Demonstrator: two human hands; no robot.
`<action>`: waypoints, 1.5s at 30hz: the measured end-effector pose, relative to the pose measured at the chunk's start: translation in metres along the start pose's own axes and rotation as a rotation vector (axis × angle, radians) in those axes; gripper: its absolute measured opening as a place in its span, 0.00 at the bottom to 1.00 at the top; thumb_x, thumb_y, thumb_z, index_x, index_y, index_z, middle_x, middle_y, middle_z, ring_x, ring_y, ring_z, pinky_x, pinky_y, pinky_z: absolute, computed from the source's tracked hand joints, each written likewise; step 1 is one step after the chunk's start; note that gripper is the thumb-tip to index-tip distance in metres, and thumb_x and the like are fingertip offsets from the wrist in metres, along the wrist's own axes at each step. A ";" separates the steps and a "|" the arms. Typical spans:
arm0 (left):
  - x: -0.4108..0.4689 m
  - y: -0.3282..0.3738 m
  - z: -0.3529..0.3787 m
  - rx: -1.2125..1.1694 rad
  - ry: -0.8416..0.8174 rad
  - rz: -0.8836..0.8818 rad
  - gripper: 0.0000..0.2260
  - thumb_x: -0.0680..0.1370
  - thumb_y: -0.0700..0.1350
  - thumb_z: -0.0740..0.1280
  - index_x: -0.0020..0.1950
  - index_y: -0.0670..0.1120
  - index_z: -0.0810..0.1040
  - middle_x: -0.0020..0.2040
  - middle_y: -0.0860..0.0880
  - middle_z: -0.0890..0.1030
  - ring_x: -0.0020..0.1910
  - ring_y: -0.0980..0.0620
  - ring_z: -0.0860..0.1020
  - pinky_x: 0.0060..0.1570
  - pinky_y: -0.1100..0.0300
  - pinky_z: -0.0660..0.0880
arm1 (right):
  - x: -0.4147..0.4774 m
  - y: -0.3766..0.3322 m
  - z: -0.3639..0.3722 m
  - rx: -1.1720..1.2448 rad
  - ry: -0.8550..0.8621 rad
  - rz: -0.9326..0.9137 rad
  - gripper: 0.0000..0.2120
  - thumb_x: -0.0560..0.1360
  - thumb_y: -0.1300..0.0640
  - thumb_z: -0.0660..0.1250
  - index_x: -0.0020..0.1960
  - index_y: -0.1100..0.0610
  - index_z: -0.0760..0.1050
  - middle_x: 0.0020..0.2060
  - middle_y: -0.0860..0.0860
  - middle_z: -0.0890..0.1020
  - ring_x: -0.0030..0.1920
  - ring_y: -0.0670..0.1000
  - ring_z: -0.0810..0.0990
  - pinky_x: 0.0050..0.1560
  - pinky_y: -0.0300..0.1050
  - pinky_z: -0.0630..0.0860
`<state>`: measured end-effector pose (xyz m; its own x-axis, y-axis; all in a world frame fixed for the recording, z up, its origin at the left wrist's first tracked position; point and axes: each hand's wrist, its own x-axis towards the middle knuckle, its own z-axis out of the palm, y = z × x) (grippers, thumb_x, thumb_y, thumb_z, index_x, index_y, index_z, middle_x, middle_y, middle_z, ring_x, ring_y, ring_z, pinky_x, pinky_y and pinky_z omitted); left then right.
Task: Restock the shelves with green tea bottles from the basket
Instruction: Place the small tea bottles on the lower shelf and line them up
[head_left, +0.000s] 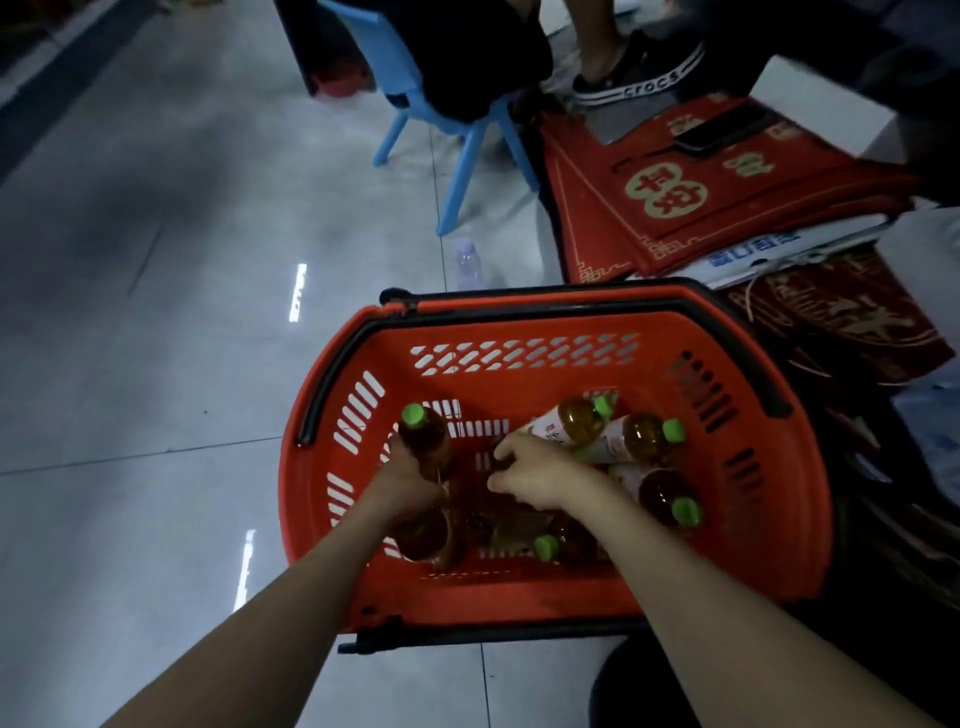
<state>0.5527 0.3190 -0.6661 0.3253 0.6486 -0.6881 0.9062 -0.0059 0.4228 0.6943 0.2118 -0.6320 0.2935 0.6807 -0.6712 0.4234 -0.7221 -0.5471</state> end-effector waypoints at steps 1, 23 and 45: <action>0.002 0.002 0.001 -0.024 0.045 0.016 0.44 0.72 0.42 0.73 0.78 0.48 0.47 0.63 0.39 0.76 0.60 0.40 0.76 0.53 0.56 0.74 | 0.003 0.001 0.007 -0.049 -0.028 -0.001 0.21 0.76 0.54 0.68 0.67 0.58 0.72 0.54 0.55 0.79 0.55 0.55 0.78 0.51 0.44 0.73; 0.031 -0.010 0.008 -0.137 -0.010 -0.067 0.25 0.71 0.51 0.75 0.66 0.49 0.72 0.55 0.43 0.81 0.50 0.42 0.81 0.45 0.45 0.82 | 0.038 0.002 0.075 -0.305 -0.259 -0.402 0.29 0.76 0.66 0.66 0.72 0.45 0.68 0.69 0.55 0.72 0.65 0.60 0.74 0.63 0.55 0.74; -0.030 0.030 -0.025 -0.766 0.006 0.340 0.23 0.71 0.58 0.67 0.60 0.45 0.77 0.58 0.46 0.80 0.60 0.41 0.76 0.52 0.39 0.76 | 0.030 0.047 -0.034 1.177 0.112 -0.050 0.41 0.59 0.28 0.72 0.65 0.51 0.76 0.57 0.56 0.83 0.61 0.60 0.78 0.67 0.66 0.67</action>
<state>0.5635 0.3181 -0.6180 0.5441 0.7091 -0.4484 0.3238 0.3156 0.8920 0.7525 0.2029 -0.6607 0.3974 0.6761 -0.6204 -0.5961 -0.3239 -0.7347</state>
